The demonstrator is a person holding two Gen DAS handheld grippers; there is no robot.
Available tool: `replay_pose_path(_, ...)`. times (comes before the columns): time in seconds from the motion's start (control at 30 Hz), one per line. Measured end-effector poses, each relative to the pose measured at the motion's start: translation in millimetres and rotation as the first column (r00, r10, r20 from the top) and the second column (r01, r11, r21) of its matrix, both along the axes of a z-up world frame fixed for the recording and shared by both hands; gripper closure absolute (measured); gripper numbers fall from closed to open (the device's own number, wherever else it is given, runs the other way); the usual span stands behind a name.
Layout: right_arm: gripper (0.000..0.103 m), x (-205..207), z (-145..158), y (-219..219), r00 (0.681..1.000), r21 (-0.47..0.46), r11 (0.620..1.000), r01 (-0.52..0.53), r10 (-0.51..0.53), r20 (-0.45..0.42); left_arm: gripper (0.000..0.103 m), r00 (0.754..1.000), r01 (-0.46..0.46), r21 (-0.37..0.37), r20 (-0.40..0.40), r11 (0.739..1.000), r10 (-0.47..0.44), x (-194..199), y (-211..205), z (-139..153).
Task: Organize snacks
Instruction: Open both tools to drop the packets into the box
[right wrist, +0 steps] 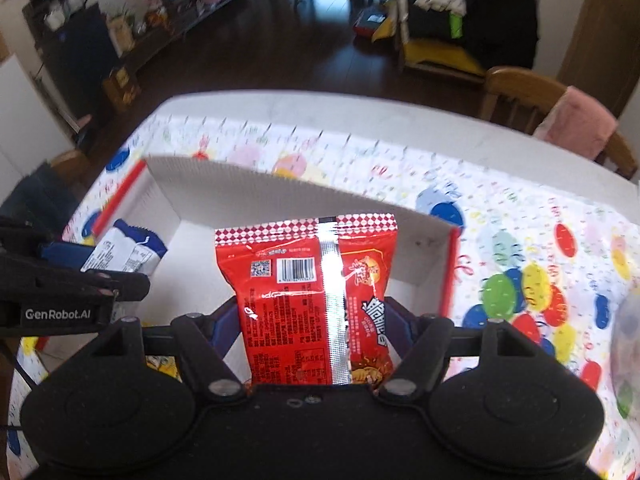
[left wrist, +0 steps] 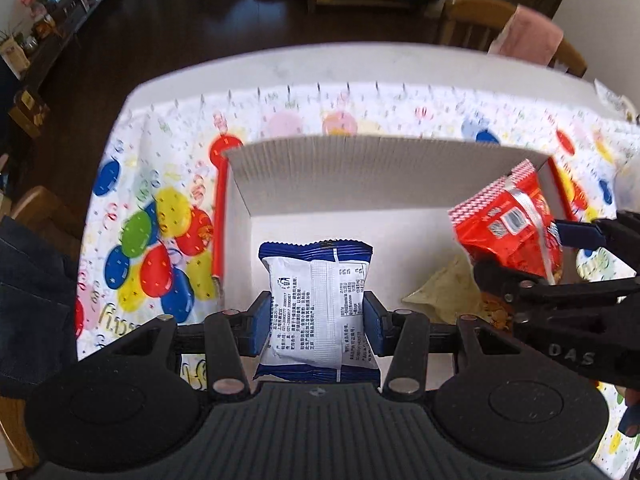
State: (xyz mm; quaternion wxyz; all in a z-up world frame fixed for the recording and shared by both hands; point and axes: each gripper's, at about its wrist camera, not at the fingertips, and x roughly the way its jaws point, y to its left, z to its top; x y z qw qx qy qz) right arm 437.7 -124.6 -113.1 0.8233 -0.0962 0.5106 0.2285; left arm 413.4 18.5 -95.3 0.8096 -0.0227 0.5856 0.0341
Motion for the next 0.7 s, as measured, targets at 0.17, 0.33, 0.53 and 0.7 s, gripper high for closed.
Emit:
replay_pose_path(0.17, 0.031, 13.0, -22.4, 8.7, 0.998, -0.028, 0.999, -0.047, 0.045, -0.052, 0.057, 0.997, 0.009, 0.001, -0.078, 1.000, -0.008, 15.0, -0.2, -20.2)
replay_pose_path(0.33, 0.031, 15.9, -33.3, 17.7, 0.992, -0.060, 0.993, -0.102, 0.098, -0.074, 0.057, 0.993, 0.036, 0.015, -0.115, 0.999, -0.034, 20.8, -2.5, -33.1)
replay_pose_path(0.53, 0.032, 15.7, -36.1, 24.7, 0.988, -0.099, 0.984, -0.147, 0.141, -0.067, 0.057, 0.988, 0.055, 0.026, -0.145, 0.998, -0.051, 25.7, -5.1, -41.1)
replay_pose_path(0.7, 0.031, 15.5, -33.3, 23.7, 0.985, -0.101, 0.981, -0.166, 0.160, -0.061, 0.057, 0.988, 0.054, 0.031, -0.144, 0.998, -0.049, 27.0, -4.5, -42.3)
